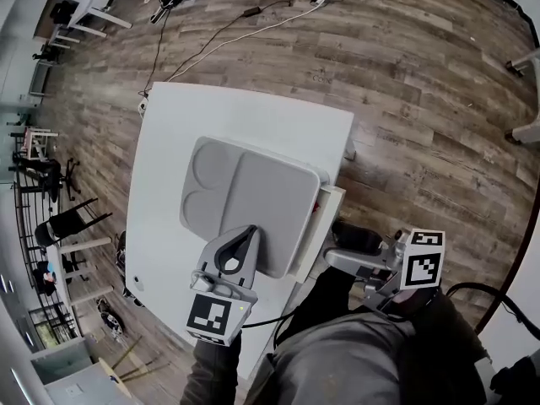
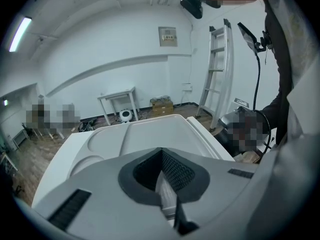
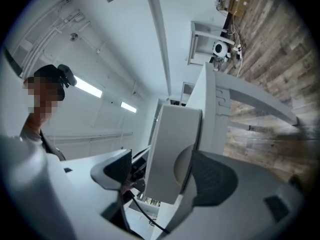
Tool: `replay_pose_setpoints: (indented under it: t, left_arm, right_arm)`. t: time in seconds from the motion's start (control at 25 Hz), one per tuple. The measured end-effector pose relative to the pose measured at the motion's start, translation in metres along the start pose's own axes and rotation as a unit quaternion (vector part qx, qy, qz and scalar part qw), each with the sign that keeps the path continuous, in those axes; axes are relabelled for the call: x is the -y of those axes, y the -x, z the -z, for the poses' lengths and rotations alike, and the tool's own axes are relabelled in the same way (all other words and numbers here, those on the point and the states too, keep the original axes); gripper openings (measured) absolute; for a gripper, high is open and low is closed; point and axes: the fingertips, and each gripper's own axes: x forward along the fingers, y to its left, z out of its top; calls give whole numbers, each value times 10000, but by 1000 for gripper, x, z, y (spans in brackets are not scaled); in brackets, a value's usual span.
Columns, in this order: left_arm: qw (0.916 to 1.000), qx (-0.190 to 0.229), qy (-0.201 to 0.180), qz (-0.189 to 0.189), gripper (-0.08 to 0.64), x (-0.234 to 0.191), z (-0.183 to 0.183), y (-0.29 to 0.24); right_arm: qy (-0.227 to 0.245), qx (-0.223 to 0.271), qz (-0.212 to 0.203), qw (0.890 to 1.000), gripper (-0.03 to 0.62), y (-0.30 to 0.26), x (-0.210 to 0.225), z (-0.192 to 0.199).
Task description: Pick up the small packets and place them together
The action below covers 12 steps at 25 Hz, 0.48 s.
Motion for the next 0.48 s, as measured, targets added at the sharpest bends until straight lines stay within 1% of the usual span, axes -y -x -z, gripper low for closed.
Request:
replay_pose_setpoints:
  t: [0.08, 0.12, 0.28, 0.4, 0.48]
  left_arm:
    - [10000, 41, 9, -20, -9, 0, -1, 0]
    - [10000, 54, 9, -24, -9, -1, -1, 0]
    - [9999, 94, -57, -37, -9, -1, -1, 2]
    - [9999, 91, -80, -43, -9, -1, -3, 1]
    - [9999, 85, -57, -43, -9, -1, -4, 1]
  right_arm:
    - [5, -47, 126, 9999, 402, -7, -3, -4]
    - [-14, -55, 217, 9997, 414, -11, -3, -6]
    - [-210, 71, 531, 9983, 416, -22, 5, -10]
    - [-223, 106, 759, 9968, 412, -22, 12, -11]
    - [-244, 106, 867, 9959, 286, -19, 16, -10]
